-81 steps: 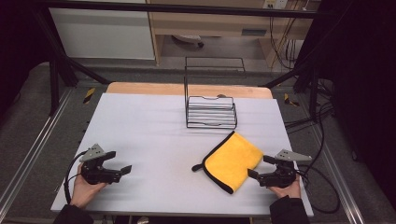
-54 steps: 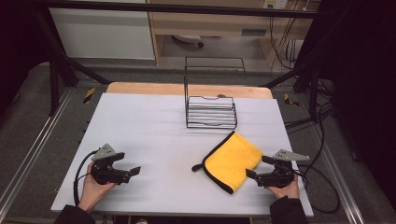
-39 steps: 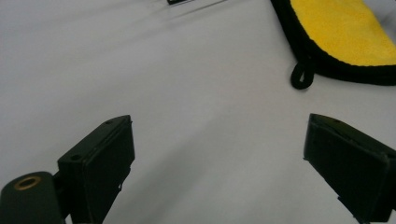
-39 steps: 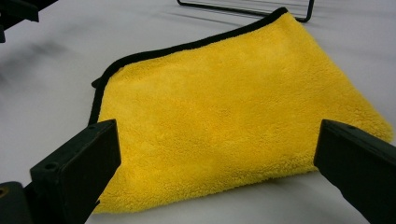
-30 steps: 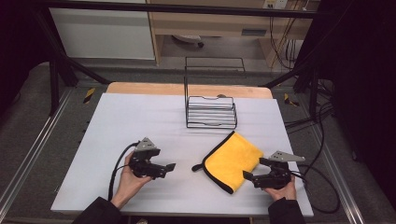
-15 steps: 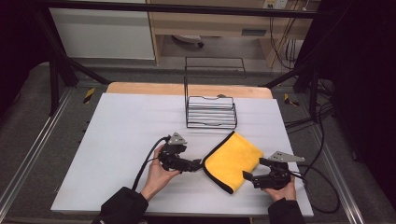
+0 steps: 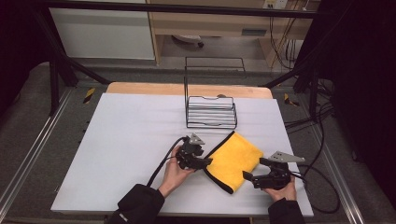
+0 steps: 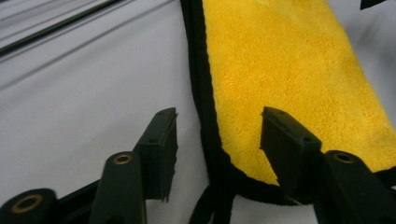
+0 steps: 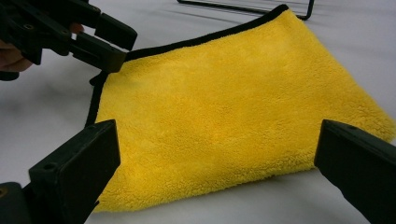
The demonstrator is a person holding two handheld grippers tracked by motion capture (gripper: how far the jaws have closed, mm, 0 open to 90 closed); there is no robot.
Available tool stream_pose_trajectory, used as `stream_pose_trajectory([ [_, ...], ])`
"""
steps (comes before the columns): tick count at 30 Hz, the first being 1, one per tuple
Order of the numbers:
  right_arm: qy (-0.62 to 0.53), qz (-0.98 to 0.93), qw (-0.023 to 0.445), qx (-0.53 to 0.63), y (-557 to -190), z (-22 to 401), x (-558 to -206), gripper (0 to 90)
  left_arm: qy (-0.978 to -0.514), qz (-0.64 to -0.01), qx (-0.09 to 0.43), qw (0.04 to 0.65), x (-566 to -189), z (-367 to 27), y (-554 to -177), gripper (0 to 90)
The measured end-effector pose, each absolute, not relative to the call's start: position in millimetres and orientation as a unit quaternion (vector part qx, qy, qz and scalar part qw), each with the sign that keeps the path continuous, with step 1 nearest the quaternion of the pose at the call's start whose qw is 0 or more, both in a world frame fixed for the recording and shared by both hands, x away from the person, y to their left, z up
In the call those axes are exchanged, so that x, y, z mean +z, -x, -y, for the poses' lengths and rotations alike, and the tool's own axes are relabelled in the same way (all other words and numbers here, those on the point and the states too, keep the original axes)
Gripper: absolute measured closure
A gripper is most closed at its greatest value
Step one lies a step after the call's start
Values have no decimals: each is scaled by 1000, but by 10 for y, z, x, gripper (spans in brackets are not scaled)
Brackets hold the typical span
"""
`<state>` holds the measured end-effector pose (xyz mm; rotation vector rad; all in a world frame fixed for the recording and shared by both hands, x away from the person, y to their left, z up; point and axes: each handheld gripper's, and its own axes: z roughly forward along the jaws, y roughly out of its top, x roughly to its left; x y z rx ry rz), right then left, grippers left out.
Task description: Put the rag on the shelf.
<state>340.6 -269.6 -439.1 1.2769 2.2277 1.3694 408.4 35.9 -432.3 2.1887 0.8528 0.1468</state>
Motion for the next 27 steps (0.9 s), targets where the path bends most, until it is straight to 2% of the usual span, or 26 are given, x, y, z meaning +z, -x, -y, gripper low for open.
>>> stream_pose_trajectory([
  [4,-436,-761,116,466,-3408,2693,-4395,7,-862,-340,40,373,-4404,-312,-4115,581],
  [8,-436,-761,115,466,-3407,2689,-4397,7,-862,-344,31,371,-4433,-292,-4116,632],
  [18,-435,-762,113,466,-3413,2684,-4399,9,-862,-356,27,361,-4446,-246,-4109,656],
  [27,-434,-763,112,465,-3415,2682,-4401,11,-867,-360,10,345,-4416,-202,-4119,766],
])
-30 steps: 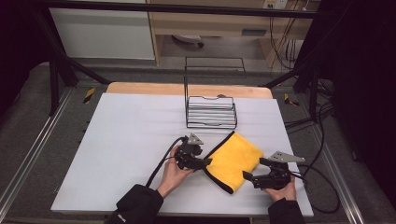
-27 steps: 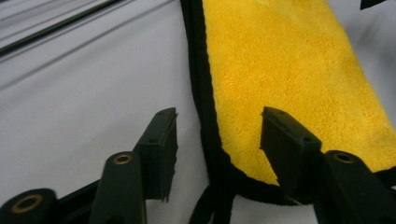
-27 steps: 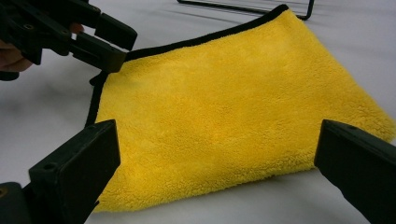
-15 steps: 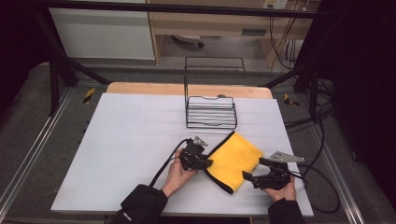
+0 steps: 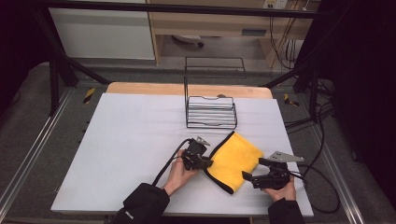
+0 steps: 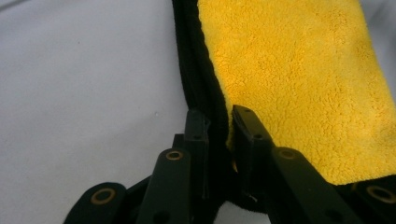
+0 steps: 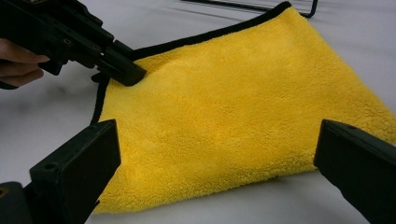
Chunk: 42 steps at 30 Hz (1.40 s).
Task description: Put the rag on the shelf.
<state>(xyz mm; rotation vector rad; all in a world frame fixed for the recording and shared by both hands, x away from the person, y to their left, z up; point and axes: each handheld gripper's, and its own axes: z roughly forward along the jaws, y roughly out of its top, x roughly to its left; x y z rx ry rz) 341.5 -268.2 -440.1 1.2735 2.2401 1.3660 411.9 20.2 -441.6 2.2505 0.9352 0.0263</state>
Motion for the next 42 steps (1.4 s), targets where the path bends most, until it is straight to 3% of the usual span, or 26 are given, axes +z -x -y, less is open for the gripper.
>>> stream_pose_trajectory([
  [15,-433,-762,109,470,-3403,2678,-4392,13,-877,-341,40,334,-4291,-209,-4006,816],
  [24,-429,-763,106,472,-3400,2629,-4386,14,-874,-354,51,328,-4193,-450,-3797,816],
  [42,-430,-764,101,470,-3398,2584,-4403,16,-848,-387,50,358,-4344,-851,-3248,799],
])
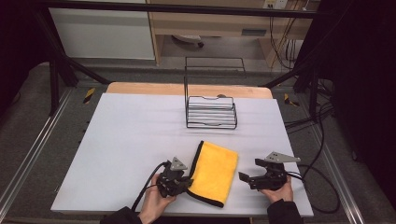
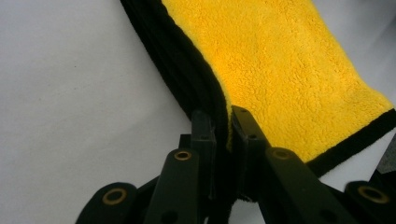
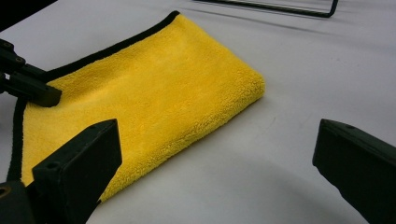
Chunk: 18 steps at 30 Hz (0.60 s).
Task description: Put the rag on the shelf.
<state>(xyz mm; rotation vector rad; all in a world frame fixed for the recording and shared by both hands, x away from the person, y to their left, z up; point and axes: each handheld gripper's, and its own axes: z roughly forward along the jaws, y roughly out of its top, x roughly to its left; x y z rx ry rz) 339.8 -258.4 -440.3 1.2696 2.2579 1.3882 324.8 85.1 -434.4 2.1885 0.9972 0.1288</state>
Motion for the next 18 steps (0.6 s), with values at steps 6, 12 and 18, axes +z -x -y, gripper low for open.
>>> stream_pose_trajectory([
  [6,-429,-764,104,470,-3404,2589,-4401,17,-852,-371,44,367,-4357,-910,-3301,696],
  [12,-428,-766,105,467,-3406,2588,-4404,17,-853,-349,63,382,-4211,-949,-3500,452],
  [18,-428,-766,107,467,-3413,2598,-4394,15,-852,-345,56,390,-4134,-908,-3816,278],
])
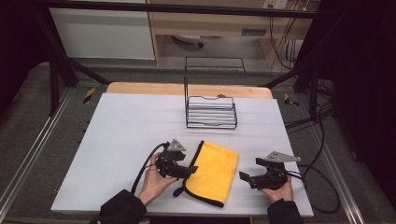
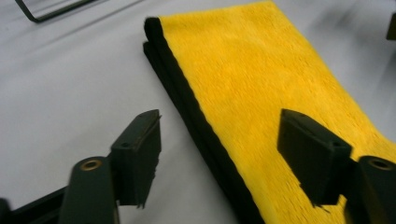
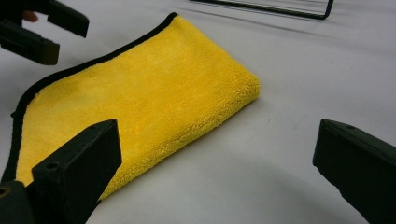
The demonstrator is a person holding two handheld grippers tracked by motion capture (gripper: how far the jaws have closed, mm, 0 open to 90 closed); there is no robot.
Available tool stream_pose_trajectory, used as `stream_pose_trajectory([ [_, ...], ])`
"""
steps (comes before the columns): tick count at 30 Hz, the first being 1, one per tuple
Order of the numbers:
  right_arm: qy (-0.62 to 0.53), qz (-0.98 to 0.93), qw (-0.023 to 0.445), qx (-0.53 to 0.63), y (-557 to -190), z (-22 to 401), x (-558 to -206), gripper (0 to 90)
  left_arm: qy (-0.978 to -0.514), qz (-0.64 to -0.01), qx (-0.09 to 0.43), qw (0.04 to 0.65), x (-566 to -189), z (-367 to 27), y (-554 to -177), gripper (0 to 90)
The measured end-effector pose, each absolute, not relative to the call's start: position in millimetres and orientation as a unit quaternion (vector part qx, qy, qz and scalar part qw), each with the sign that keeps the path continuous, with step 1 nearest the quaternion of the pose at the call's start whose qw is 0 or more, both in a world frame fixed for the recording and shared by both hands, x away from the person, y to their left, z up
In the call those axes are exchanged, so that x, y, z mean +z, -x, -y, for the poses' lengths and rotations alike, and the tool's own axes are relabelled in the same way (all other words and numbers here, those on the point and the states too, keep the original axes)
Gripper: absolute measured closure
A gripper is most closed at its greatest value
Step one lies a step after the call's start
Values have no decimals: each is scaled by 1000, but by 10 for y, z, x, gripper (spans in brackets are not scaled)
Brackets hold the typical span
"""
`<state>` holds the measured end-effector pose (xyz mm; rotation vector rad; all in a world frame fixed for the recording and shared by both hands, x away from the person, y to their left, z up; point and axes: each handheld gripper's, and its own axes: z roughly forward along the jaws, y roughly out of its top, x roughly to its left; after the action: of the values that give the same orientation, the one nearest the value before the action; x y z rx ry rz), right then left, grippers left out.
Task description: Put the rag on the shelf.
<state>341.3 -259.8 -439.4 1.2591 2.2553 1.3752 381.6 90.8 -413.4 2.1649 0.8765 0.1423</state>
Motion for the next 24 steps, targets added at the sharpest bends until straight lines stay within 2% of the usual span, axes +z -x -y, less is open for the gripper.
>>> stream_pose_trajectory([
  [7,-428,-767,108,465,-3418,2595,-4397,14,-846,-349,59,398,-4130,-818,-4094,164],
  [13,-428,-767,108,466,-3419,2595,-4396,14,-845,-357,81,389,-4144,-702,-4303,132],
  [19,-427,-768,108,464,-3424,2592,-4400,14,-840,-377,85,380,-4233,-634,-4469,214],
  [24,-427,-768,108,465,-3425,2594,-4398,14,-842,-392,70,365,-4374,-597,-4554,346],
])
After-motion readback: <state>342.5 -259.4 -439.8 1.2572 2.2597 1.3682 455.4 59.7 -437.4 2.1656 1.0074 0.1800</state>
